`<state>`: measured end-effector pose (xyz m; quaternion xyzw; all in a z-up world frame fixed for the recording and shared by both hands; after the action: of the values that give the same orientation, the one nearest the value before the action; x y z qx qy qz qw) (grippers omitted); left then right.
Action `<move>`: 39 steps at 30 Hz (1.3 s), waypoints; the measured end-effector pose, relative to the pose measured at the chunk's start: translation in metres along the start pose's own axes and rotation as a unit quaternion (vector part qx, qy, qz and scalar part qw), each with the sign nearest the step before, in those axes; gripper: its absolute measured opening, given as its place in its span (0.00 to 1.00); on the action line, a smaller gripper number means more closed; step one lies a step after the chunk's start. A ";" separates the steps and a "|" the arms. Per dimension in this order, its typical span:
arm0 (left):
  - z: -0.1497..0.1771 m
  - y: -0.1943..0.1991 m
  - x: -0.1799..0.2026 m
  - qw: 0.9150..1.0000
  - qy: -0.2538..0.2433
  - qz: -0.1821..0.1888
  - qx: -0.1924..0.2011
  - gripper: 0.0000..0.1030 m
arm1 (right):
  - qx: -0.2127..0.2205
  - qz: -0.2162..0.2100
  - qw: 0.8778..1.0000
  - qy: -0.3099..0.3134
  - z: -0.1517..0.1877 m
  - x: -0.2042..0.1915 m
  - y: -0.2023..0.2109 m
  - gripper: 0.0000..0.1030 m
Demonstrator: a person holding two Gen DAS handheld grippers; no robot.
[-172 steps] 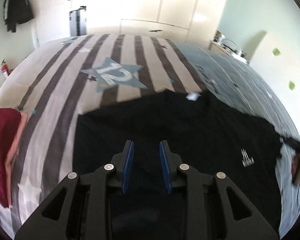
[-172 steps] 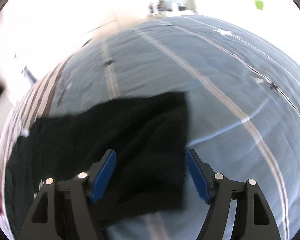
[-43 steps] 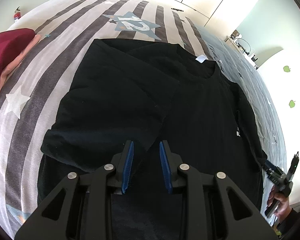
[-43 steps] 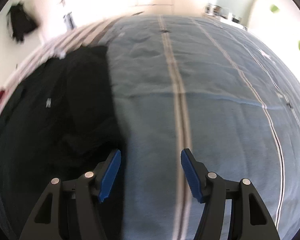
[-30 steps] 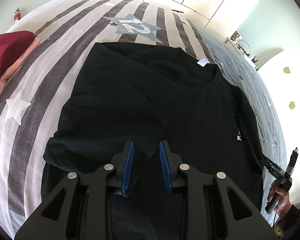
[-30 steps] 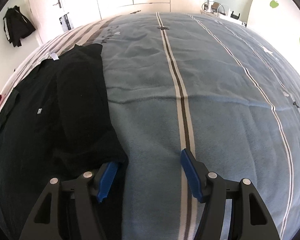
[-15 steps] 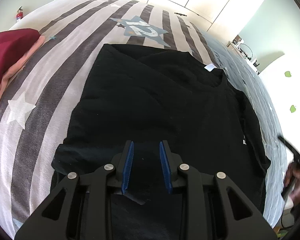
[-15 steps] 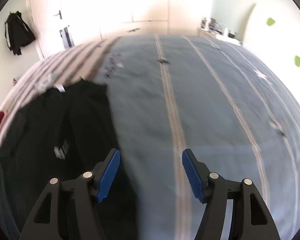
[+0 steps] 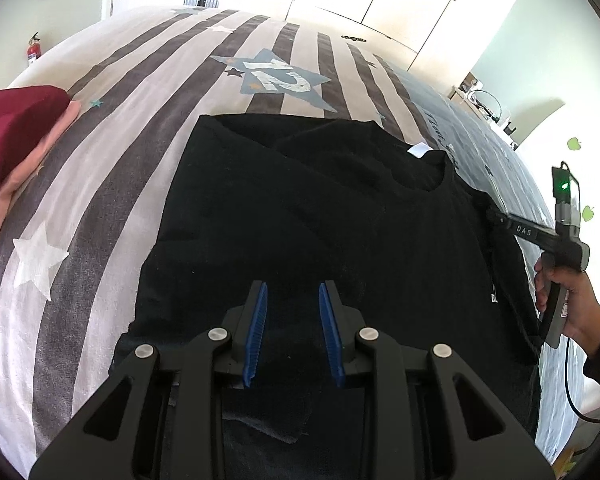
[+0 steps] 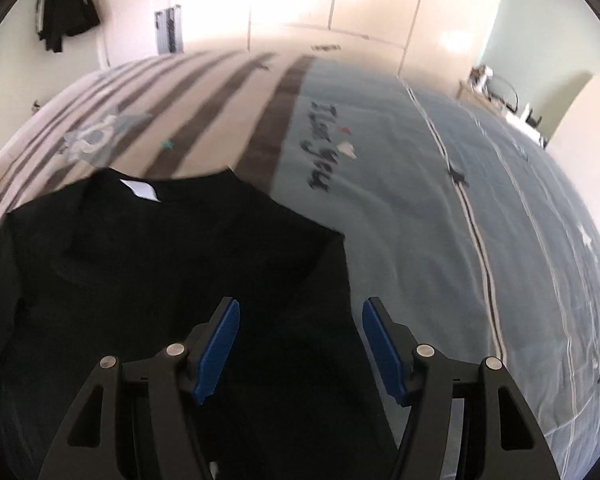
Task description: Fold clothes
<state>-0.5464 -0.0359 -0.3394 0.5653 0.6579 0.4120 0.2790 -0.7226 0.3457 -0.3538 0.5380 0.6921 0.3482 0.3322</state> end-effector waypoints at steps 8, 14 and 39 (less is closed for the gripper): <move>0.000 -0.005 0.000 1.000 0.007 -0.004 -0.006 0.24 | -0.043 0.048 0.998 -0.029 0.000 0.077 -0.009 0.49; -0.001 -0.008 0.007 1.000 -0.003 -0.005 -0.008 0.24 | -0.051 0.068 0.996 -0.035 -0.014 0.119 -0.010 0.34; 0.005 -0.014 0.019 1.000 -0.013 -0.002 -0.015 0.24 | -0.139 -0.102 0.977 -0.128 0.005 0.132 -0.028 0.16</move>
<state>-0.5535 -0.0167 -0.3525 0.5653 0.6488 0.4140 0.2969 -0.7588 0.4703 -0.3911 0.4533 0.6401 0.3335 0.5230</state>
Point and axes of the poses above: each gripper's, at about its wrist camera, not at the fingertips, and y roughly against the way its jaws point, x to its right, z to its underside, the point moved 5 cm from there along -y, roughly the way its jaws point, and after that the axes turned 15 degrees about -z, right-handed, at the moved point
